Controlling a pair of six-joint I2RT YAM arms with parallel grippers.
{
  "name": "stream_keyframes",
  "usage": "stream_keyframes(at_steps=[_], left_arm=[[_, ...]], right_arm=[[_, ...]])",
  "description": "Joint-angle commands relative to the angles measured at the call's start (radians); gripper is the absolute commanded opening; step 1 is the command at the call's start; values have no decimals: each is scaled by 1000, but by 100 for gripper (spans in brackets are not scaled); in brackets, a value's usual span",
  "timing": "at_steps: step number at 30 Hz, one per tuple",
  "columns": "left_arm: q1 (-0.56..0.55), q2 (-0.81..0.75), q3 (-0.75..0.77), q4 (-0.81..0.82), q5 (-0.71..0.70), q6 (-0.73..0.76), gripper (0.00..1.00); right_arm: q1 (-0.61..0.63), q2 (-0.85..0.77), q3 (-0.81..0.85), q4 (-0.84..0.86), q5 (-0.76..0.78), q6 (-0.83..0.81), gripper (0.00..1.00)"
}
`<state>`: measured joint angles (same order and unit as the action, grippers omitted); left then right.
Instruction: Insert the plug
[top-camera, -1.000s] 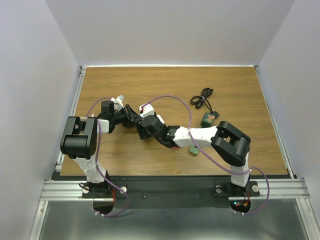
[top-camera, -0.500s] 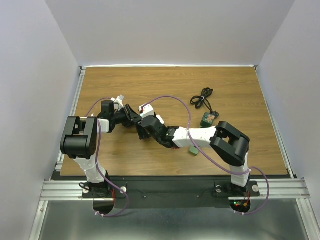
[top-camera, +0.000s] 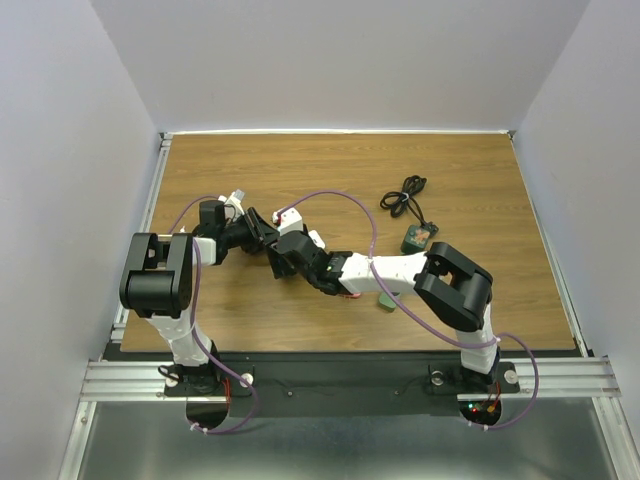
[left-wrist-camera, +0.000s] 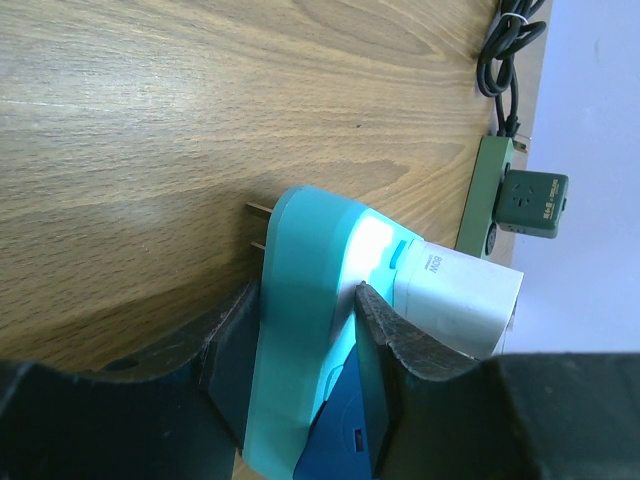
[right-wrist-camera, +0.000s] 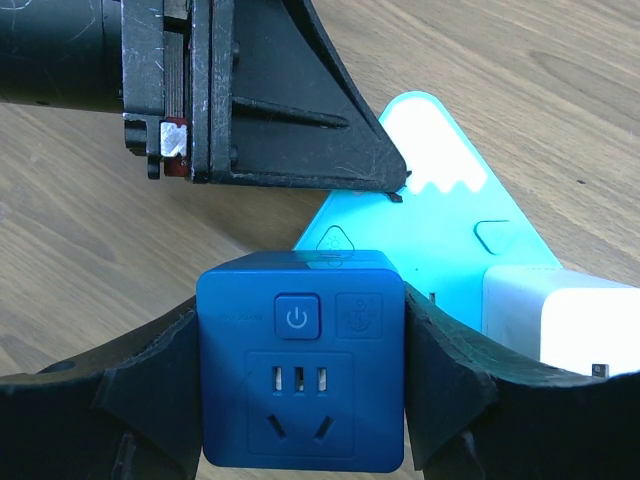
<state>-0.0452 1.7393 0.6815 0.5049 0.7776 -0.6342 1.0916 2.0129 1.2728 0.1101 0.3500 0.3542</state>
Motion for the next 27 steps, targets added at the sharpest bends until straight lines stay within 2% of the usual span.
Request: stream_keyframes(at_steps=[1,6,10,11,13,16,21,27], left_arm=[[2,-24,56,69,-90,-15,0],[4,-14,59,69,-95,-12,0],[5,-24,50,72,-101,-4,0],[5,-29,46,70,-103,-4,0],[5,-38,43,70,-104,1,0],[5,-55,39,70,-104,4,0],[5,-81,35,57,-115,18,0],[5,-92,39,37,-129,36,0]], right_arm=[[119,241,-164,-524,-416,174,0],[113,216,-130,-546,-356,177,0],[96,172,-78,-596,-292,177,15],[93,150,-66,-608,-278,177,25],[85,126,-34,-633,-237,178,38],[73,83,8,-659,-180,180,49],[67,40,69,-673,-114,175,54],[51,7,126,-681,-49,166,67]])
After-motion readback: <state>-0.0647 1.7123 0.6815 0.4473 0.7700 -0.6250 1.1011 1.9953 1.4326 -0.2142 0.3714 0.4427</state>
